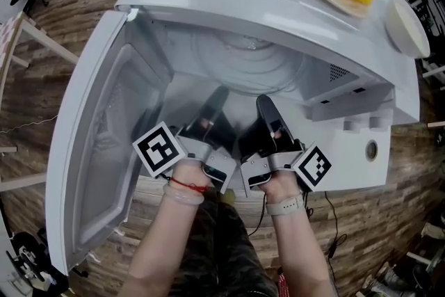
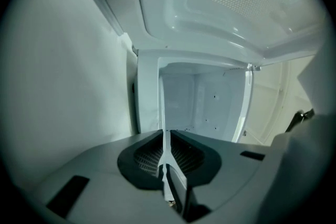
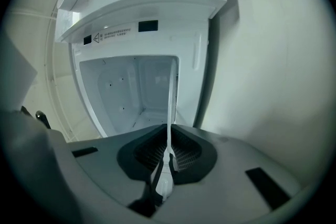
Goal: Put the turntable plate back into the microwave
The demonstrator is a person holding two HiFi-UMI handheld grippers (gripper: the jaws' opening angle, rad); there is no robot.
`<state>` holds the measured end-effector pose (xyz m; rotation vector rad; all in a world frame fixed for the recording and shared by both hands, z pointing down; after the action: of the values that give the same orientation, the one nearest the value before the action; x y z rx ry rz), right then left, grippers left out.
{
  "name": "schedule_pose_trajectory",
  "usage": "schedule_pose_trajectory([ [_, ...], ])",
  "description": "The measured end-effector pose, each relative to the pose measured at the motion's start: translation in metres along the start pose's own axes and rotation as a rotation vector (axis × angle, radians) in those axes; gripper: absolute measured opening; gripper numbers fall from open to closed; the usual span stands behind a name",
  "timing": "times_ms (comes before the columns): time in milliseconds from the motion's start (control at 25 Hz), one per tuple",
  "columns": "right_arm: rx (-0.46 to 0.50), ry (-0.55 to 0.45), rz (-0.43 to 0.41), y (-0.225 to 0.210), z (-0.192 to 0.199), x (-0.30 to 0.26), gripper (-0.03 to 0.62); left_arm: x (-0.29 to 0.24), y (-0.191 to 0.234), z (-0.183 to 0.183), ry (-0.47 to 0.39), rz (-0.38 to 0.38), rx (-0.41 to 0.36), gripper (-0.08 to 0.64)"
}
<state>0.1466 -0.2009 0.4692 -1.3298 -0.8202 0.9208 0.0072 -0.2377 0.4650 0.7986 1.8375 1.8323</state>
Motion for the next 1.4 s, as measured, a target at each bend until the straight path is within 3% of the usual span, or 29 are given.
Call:
schedule_pose_trajectory([
  [160, 0.035, 0.01, 0.021, 0.002, 0.002, 0.01, 0.038, 0.011, -0.006, 0.01, 0.055, 0.001, -0.097, 0.035],
  [360, 0.128, 0.061, 0.038, 0.011, 0.011, 0.018, 0.038, 0.021, -0.01, 0.029, 0.088, -0.018, -0.163, 0.034],
  [440, 0.186, 0.082, 0.045, 0.015, 0.016, 0.022, 0.038, 0.025, -0.013, 0.035, 0.112, -0.043, -0.279, 0.034],
  [600, 0.351, 0.121, 0.079, 0.02, 0.022, 0.032, 0.038, 0.035, -0.03, 0.041, 0.116, -0.104, -0.621, 0.029],
  [720, 0.51, 0.159, 0.094, 0.033, 0.03, 0.038, 0.038, 0.042, -0.042, 0.047, 0.101, -0.127, -0.763, 0.018],
  [880, 0.761, 0.204, 0.12, 0.052, 0.039, 0.043, 0.038, 0.048, -0.052, 0.055, 0.118, -0.151, -0.863, 0.012],
  [960, 0.84, 0.218, 0.127, 0.058, 0.043, 0.047, 0.038, 0.05, -0.054, 0.06, 0.143, -0.173, -0.918, 0.012],
  [1080, 0.922, 0.238, 0.15, 0.062, 0.05, 0.056, 0.038, 0.057, -0.057, 0.066, 0.167, -0.189, -0.97, 0.012],
  [1200, 0.991, 0.26, 0.187, 0.063, 0.053, 0.066, 0.038, 0.064, -0.062, 0.071, 0.171, -0.185, -0.969, 0.012],
  [1400, 1.011, 0.285, 0.228, 0.06, 0.059, 0.091, 0.038, 0.075, -0.066, 0.087, 0.18, -0.193, -0.959, 0.012],
])
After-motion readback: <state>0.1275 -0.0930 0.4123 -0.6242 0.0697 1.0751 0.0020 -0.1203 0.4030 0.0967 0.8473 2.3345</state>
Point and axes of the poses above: the fingertips, and each gripper's own axes: x backward along the fingers, y to its left, z out of its underside, the point moved 5 cm from there along x, backward along the fingers, and after that the axes turned 8 degrees about y, right-handed, at the moved point
